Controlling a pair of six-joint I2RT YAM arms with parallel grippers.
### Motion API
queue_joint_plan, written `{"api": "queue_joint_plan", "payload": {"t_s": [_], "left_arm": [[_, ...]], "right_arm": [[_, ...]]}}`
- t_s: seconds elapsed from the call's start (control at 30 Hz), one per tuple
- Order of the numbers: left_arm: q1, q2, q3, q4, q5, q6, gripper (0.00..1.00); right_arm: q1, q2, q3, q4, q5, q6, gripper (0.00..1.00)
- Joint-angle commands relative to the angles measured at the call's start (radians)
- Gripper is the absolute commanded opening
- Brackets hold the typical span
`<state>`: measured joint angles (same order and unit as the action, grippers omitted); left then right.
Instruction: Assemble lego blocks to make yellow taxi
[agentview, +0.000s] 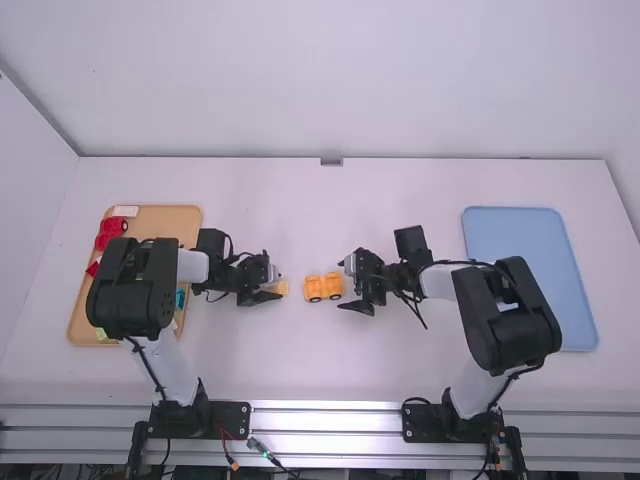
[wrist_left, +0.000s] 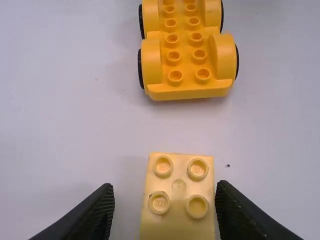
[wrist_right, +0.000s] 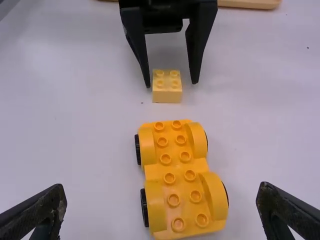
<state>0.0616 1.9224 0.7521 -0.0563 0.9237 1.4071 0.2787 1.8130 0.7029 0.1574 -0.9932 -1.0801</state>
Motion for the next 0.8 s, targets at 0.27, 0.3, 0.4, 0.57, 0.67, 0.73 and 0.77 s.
{"api": "queue_joint_plan", "payload": {"t_s": [0.27, 0.3, 0.4, 0.57, 0.67, 0.73, 0.77], "left_arm": [[0.011, 0.088, 0.034, -0.023, 0.089, 0.017, 0.53], [0.011, 0.088, 0.041, -0.043, 0.089, 0.041, 0.51], [0.011, 0.088, 0.050, -0.064, 0.082, 0.067, 0.45], [0.011, 0.088, 0.038, -0.044, 0.082, 0.067, 0.34], [0.011, 0.088, 0.025, -0.015, 0.082, 0.064, 0.27], [0.011, 0.088, 0.018, -0.005, 0.082, 0.064, 0.25], [0.011, 0.088, 0.018, -0.005, 0.083, 0.064, 0.25]], "right_arm": [[0.003, 0.011, 0.018, -0.001, -0.031, 0.002, 0.99], [0.000, 0.011, 0.018, -0.002, -0.031, 0.002, 0.99], [-0.004, 0.011, 0.018, -0.004, -0.030, 0.002, 0.99], [-0.004, 0.011, 0.018, -0.005, -0.031, 0.002, 0.99], [-0.004, 0.011, 0.018, -0.004, -0.030, 0.002, 0.99], [-0.004, 0.011, 0.018, -0.005, -0.030, 0.002, 0.99], [-0.003, 0.011, 0.018, -0.005, -0.030, 0.002, 0.99]]}}
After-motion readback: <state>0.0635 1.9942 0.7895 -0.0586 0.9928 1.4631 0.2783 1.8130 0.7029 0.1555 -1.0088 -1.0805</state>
